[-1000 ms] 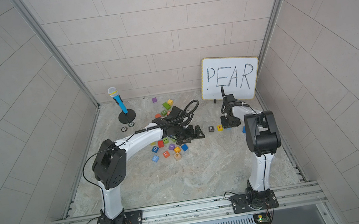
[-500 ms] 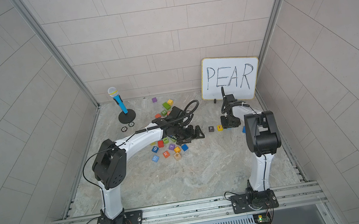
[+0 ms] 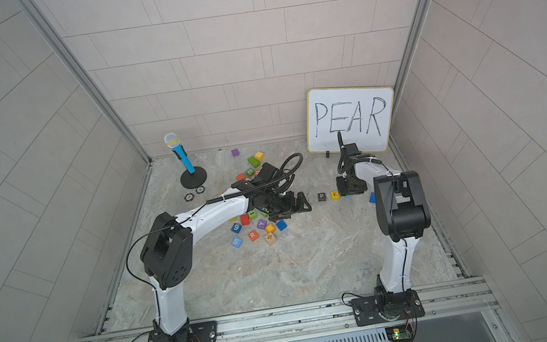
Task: Spell the uppercase word “pear” with letter blocks
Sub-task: Place the letter block at the center of the board.
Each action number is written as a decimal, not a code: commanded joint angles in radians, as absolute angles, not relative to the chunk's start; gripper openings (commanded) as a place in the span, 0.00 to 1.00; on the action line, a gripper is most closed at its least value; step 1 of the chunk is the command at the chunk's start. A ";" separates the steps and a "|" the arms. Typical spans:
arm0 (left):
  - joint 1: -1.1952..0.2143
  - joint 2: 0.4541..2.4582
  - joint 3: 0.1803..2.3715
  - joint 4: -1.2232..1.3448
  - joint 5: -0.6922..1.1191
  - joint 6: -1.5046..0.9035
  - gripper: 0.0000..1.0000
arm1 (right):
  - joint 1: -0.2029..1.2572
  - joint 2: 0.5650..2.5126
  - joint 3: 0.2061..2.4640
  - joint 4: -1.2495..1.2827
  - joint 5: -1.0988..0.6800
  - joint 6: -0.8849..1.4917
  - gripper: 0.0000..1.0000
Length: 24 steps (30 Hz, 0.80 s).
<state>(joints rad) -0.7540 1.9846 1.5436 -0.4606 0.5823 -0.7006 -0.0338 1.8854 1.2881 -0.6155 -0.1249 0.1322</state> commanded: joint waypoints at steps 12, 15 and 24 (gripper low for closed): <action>-0.760 1.948 1.526 -0.454 0.574 -0.704 1.00 | -0.039 1.836 1.266 -0.640 -0.122 0.136 0.45; -0.761 1.945 1.526 -0.454 0.575 -0.704 1.00 | -0.038 1.833 1.270 -0.646 -0.108 0.135 0.45; -0.758 1.907 1.519 -0.482 0.566 -0.700 1.00 | -0.038 1.745 1.298 -0.708 -0.104 0.142 0.46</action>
<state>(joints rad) -0.7551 1.9652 1.5299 -0.4675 0.5770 -0.7029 -0.0338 1.8088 1.2758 -0.6559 -0.1123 0.1360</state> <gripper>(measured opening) 0.998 0.454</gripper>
